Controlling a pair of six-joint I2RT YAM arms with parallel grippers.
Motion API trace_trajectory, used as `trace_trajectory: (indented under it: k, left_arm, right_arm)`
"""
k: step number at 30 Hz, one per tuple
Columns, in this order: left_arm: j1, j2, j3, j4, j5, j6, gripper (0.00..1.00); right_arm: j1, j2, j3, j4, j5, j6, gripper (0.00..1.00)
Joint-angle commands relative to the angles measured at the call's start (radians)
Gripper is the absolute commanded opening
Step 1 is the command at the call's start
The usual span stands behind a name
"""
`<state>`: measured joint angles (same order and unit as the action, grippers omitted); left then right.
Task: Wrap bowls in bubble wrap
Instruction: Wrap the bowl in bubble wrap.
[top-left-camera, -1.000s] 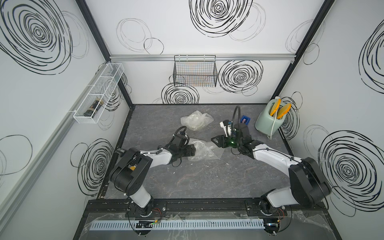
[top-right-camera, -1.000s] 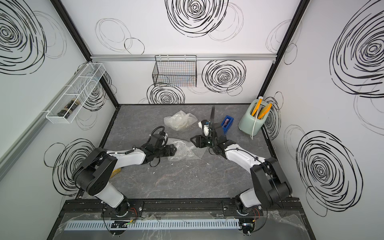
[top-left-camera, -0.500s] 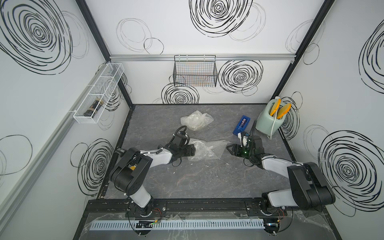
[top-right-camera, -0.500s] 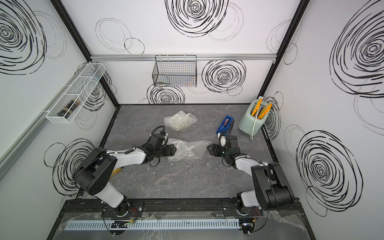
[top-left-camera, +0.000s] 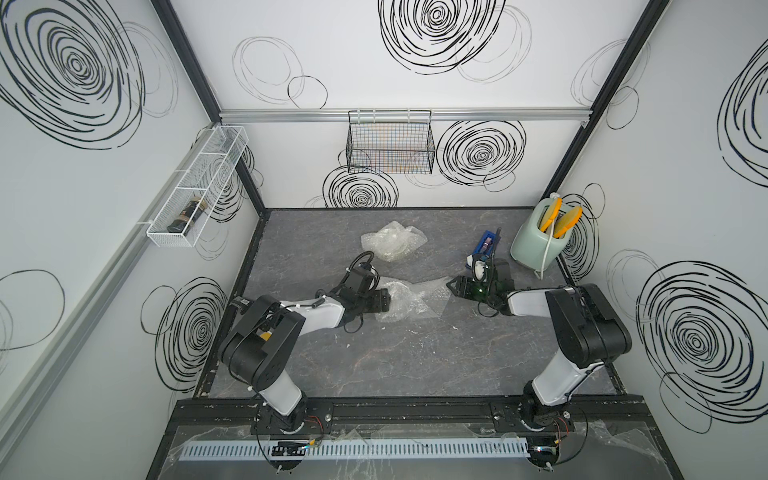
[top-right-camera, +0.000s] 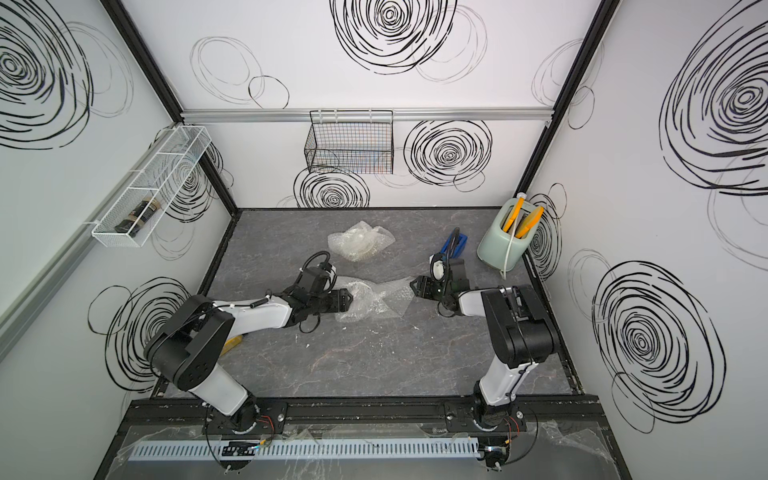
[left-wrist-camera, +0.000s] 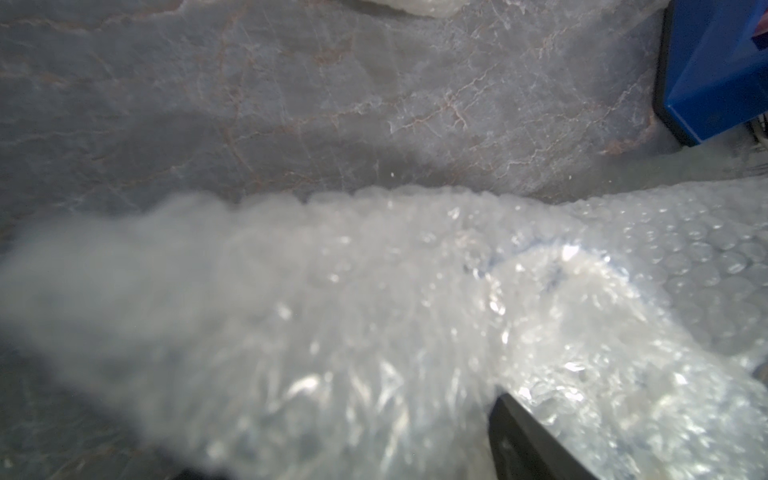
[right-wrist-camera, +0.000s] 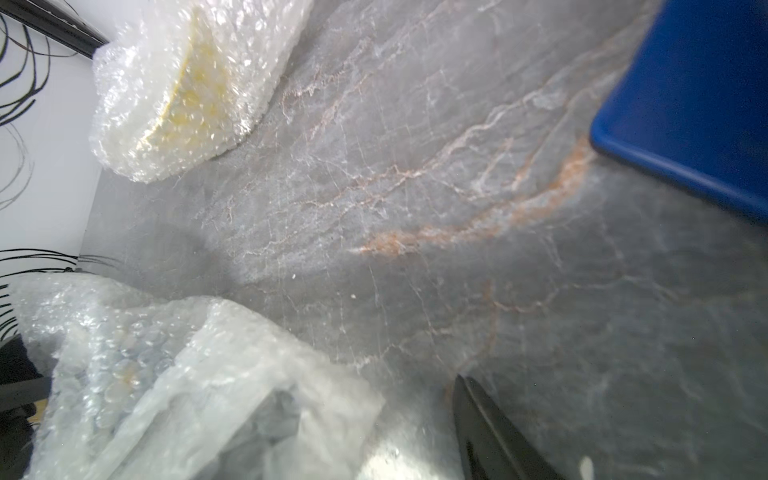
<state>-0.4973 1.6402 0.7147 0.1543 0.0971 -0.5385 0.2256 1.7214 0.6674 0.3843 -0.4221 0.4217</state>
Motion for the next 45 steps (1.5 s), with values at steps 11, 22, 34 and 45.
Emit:
trace_trajectory:
  k: [11,22,34,45]
  left_arm:
    - [0.003,0.012,0.017,-0.008,-0.019,0.019,0.79]
    - [0.0,-0.003,-0.001,0.013,-0.016,0.021,0.74]
    - [-0.008,-0.02,-0.015,0.047,0.023,0.016,0.65]
    - [-0.008,-0.043,-0.041,0.077,0.06,-0.001,0.62]
  right_arm:
    - [0.005,0.054,0.038,0.107,-0.198,-0.043,0.36]
    - [0.146,-0.119,0.061,0.024,-0.18,-0.115,0.03]
    - [0.403,-0.023,0.195,-0.082,-0.11,-0.185,0.02]
    - [0.491,0.183,0.336,-0.201,-0.018,-0.268,0.09]
